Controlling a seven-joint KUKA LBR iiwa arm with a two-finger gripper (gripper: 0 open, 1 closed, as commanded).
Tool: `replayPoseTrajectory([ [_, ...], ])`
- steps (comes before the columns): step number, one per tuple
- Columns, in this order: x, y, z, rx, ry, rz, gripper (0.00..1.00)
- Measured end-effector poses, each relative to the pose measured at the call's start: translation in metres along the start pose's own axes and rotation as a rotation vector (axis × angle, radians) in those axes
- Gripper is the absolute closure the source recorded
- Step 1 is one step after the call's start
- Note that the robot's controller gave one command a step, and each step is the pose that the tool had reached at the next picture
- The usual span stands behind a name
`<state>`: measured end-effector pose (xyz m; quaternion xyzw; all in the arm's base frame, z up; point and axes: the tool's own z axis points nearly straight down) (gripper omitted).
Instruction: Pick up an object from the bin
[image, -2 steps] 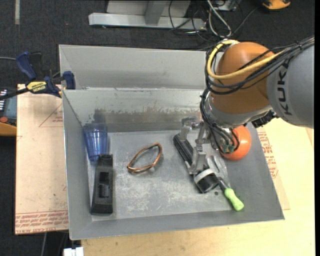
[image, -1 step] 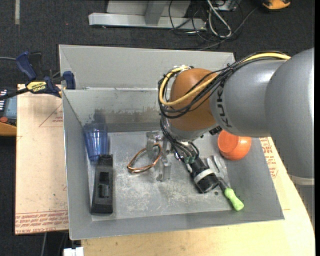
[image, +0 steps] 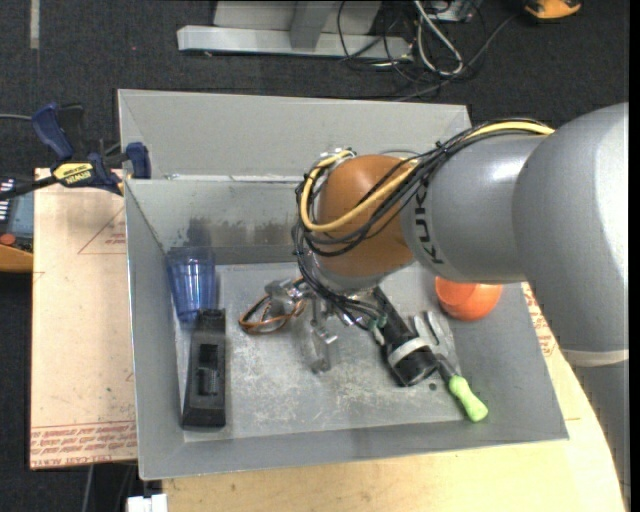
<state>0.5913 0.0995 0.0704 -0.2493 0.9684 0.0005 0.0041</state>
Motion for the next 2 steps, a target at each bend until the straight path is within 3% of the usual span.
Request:
replayPoseTrajectory([
  [1, -0.023, 0.000, -0.030, -0.004, 0.002, 0.168, 0.00],
  [2, -0.020, -0.025, 0.000, -0.001, -0.002, -0.048, 0.00],
])
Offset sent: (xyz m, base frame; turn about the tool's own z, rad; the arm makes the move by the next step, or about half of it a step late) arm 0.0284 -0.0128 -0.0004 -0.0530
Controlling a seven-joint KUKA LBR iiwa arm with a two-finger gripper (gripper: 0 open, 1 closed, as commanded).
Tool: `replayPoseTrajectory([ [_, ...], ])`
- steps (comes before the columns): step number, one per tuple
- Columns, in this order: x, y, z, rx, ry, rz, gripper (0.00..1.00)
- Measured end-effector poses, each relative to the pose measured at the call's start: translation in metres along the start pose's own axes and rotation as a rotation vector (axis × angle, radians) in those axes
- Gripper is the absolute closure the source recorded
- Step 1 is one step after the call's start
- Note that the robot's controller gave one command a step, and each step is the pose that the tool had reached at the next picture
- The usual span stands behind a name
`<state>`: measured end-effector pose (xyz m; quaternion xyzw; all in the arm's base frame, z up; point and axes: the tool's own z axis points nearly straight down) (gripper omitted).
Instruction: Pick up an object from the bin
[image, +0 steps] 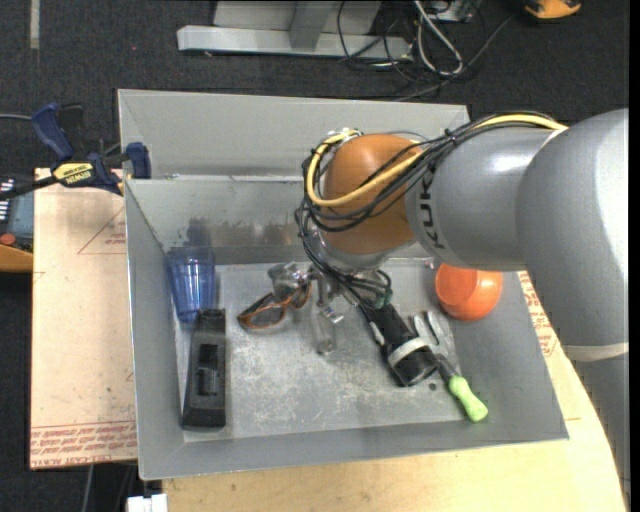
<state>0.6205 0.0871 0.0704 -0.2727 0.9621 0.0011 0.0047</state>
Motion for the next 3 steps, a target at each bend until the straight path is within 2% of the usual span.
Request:
replayPoseTrajectory([
  [1, -0.0216, -0.0071, -0.0015, -0.003, -0.004, 0.146, 1.00],
  [3, -0.0217, -0.0070, -0.0042, -0.003, -0.005, 0.147, 1.00],
])
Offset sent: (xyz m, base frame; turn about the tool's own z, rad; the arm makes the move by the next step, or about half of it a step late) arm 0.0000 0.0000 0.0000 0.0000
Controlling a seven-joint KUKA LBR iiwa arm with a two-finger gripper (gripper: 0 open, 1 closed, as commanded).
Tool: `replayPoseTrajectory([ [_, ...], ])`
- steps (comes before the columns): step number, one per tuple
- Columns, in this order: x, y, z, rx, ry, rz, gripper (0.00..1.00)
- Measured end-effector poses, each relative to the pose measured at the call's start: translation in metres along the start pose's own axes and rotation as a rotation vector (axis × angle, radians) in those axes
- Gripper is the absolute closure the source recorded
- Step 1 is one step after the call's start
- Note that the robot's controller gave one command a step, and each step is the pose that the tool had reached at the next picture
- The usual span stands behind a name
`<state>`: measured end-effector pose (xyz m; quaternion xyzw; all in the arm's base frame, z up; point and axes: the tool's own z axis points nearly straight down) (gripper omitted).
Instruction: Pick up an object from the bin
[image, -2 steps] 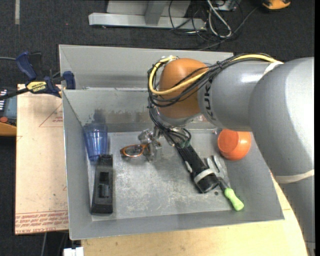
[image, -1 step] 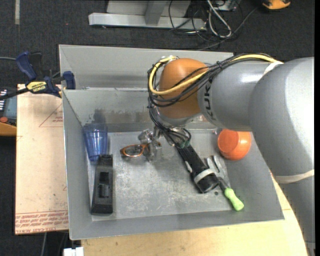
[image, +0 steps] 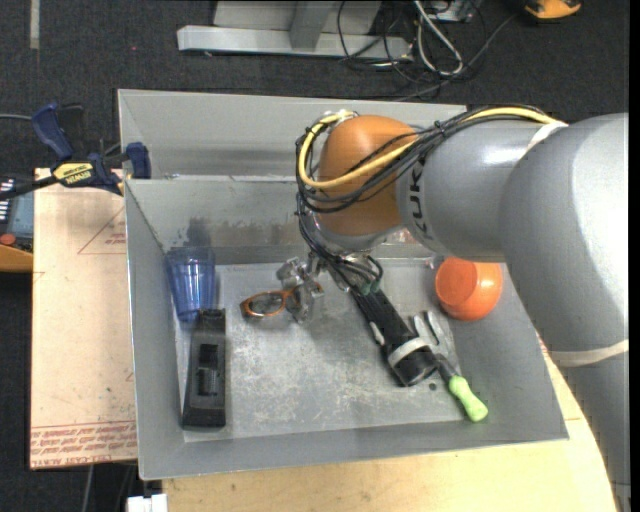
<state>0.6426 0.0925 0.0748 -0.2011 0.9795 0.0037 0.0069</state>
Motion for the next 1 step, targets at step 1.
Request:
replayPoseTrajectory([
  [1, 0.0026, 0.0016, -0.0283, -0.003, 0.011, 0.000, 1.00],
])
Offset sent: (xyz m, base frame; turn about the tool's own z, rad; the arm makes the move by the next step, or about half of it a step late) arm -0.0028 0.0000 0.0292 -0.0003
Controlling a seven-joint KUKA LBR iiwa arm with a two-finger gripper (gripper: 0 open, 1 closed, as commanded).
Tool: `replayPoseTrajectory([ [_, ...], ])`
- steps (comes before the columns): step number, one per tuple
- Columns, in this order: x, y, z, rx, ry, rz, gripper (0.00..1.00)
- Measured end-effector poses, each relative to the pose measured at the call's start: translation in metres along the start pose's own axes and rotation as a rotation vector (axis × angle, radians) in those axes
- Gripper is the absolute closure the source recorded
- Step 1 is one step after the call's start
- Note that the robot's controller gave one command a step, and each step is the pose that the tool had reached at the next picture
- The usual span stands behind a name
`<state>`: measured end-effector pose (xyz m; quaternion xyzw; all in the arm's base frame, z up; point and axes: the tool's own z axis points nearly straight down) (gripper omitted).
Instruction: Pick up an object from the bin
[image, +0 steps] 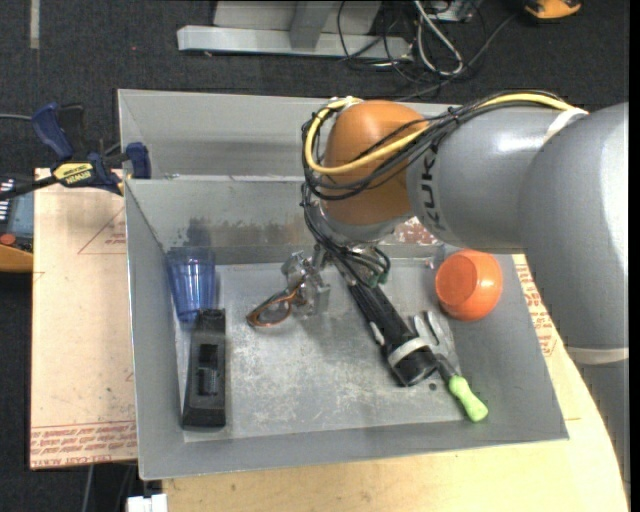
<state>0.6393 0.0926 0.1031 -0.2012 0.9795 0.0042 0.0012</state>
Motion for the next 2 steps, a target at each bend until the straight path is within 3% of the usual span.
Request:
replayPoseTrajectory([
  [2, -0.004, 0.000, -0.066, 0.003, -0.013, 0.001, 1.00],
])
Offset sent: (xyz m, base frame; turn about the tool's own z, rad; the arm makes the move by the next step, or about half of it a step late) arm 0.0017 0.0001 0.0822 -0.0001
